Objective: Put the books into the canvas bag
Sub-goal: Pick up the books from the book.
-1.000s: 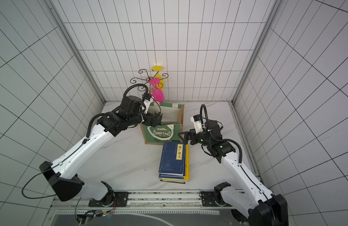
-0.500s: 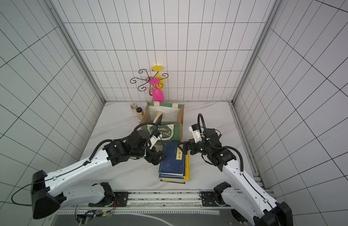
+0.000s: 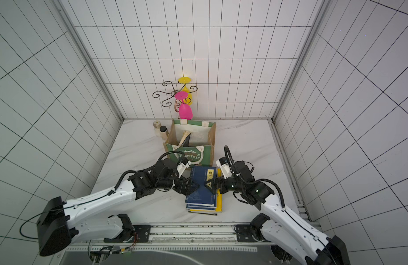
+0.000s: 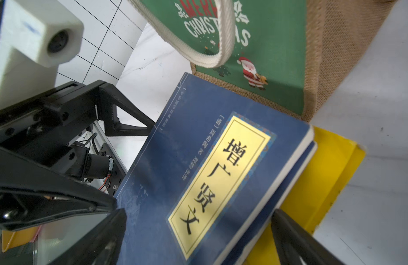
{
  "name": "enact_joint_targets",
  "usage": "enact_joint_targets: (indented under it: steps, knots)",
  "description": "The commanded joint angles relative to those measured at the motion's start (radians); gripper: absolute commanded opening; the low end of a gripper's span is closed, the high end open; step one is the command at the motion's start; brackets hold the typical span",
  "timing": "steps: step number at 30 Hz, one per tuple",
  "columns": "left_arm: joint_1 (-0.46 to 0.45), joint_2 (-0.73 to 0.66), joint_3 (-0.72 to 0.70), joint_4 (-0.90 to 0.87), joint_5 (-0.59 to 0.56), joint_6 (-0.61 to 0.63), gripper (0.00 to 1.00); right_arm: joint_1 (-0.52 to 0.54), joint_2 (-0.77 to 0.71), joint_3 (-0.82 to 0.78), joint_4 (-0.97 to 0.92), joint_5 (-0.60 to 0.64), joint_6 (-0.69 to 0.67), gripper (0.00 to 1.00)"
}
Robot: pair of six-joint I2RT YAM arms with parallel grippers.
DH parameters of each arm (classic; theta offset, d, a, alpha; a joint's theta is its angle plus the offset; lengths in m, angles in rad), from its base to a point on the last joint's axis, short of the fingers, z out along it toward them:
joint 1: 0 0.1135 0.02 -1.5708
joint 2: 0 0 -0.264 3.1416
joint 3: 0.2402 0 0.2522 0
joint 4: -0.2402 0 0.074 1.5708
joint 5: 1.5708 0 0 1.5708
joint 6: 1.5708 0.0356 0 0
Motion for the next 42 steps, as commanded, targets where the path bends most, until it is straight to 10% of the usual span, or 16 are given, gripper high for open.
enact_joint_targets:
  steps: [1,20,33,42]
  knots:
    - [-0.002,0.015,-0.021,0.067,0.03,-0.028,0.97,0.03,-0.006,-0.047,0.003,0.021,0.035,0.99]
    - [0.087,-0.059,-0.181,0.189,0.148,-0.15,0.97,0.234,0.113,-0.064,0.184,0.075,0.097,0.99]
    - [0.248,-0.257,-0.338,0.241,0.228,-0.238,0.55,0.293,0.266,-0.025,0.279,0.057,0.096,0.99]
    - [0.249,-0.21,-0.392,0.364,0.352,-0.264,0.83,0.3,0.276,-0.039,0.285,0.094,0.117,0.99]
